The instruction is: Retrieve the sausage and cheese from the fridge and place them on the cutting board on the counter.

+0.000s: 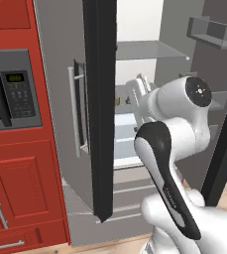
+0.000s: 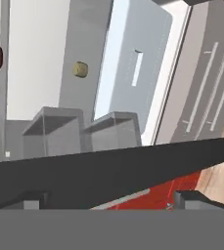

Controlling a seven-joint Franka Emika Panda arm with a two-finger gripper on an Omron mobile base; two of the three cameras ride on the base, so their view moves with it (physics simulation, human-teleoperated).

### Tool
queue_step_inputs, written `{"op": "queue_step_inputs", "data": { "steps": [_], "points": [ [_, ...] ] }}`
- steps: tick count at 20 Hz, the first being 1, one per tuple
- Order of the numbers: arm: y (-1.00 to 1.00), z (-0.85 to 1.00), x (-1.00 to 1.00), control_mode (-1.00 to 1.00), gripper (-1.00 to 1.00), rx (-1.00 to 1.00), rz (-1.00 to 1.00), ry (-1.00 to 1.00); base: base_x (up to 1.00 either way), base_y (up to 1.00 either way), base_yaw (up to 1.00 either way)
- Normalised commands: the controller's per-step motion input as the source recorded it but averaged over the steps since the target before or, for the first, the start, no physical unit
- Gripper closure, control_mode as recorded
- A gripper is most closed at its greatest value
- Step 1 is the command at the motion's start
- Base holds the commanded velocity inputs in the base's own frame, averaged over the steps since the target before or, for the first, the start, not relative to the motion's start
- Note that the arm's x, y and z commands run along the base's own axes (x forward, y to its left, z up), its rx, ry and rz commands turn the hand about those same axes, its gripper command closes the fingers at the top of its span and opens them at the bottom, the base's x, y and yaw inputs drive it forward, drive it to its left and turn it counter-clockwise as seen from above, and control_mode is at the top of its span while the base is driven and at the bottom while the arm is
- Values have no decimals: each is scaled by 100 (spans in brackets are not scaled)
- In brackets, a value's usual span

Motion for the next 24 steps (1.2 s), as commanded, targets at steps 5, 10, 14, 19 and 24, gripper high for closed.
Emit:
{"op": "queue_step_inputs", "data": {
  "steps": [5, 10, 14, 19, 24],
  "points": [
    [-40, -12, 44, -100, -100, 11, 34, -2, 0, 0, 0],
    [-5, -35, 94, -100, -100, 0, 26, -4, 0, 0, 0],
    [0, -14, 85, -100, -100, 0, 14, -9, 0, 0, 0],
    [-3, 0, 59, -100, -100, 0, 5, -4, 0, 0, 0],
    [-4, 0, 72, -100, -100, 0, 5, -1, 0, 0, 0]
  ]
}}
